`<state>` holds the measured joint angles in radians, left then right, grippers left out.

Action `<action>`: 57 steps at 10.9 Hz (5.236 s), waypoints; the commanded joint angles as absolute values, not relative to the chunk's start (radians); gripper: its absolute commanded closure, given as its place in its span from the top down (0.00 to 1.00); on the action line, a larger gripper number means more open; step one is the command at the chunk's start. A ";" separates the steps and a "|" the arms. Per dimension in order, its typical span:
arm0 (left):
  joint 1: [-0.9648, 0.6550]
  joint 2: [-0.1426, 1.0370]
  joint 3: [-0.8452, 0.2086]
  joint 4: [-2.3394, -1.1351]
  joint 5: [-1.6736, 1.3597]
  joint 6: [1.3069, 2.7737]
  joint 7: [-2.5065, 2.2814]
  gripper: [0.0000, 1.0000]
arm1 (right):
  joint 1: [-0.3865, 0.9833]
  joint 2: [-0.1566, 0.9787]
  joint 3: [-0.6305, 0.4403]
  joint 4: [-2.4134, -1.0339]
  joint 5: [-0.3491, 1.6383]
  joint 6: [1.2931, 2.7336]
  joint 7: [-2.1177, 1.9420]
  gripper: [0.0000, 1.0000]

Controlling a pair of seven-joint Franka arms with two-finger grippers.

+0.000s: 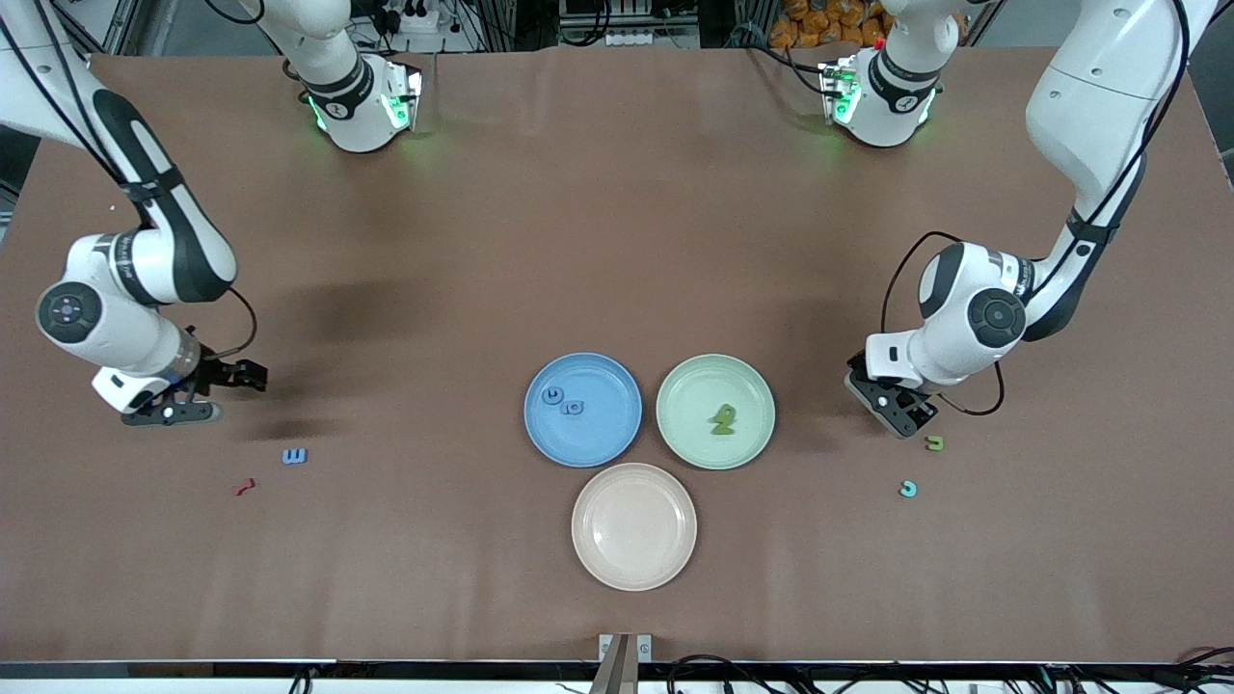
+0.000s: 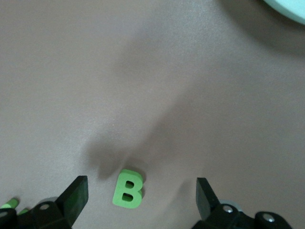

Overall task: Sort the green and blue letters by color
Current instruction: 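Lower the left gripper to green B while the right gripper lowers to blue X, then grasp green B with the left gripper while the right gripper grasps blue X, then drop green B on the green plate while the right gripper carries X to blue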

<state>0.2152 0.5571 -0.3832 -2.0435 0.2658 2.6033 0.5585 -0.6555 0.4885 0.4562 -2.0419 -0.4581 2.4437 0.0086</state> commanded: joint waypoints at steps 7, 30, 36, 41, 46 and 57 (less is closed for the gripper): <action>0.204 0.571 -0.373 -2.026 0.325 2.557 0.546 1.00 | -0.784 0.662 0.448 -1.878 -0.480 2.487 -0.336 0.97; 0.193 0.566 -0.388 -1.904 0.399 2.366 0.318 0.04 | -0.798 0.727 0.429 -1.830 -0.480 2.494 -0.433 0.00; 0.106 0.574 -0.445 -1.763 0.269 2.228 0.088 0.07 | -0.788 0.690 0.518 -1.824 -0.469 2.439 -0.347 0.00; -0.035 0.635 -0.445 -1.619 0.225 2.168 -0.122 0.07 | -0.795 0.686 0.684 -1.830 -0.469 2.254 -0.056 0.00; -0.143 0.709 -0.439 -1.523 0.216 2.168 -0.245 0.07 | -0.686 0.687 0.726 -1.799 -0.477 2.221 0.344 0.00; -0.118 0.747 -0.426 -1.486 0.249 2.161 -0.364 1.00 | -0.255 0.707 0.732 -1.638 -0.296 2.115 1.153 0.00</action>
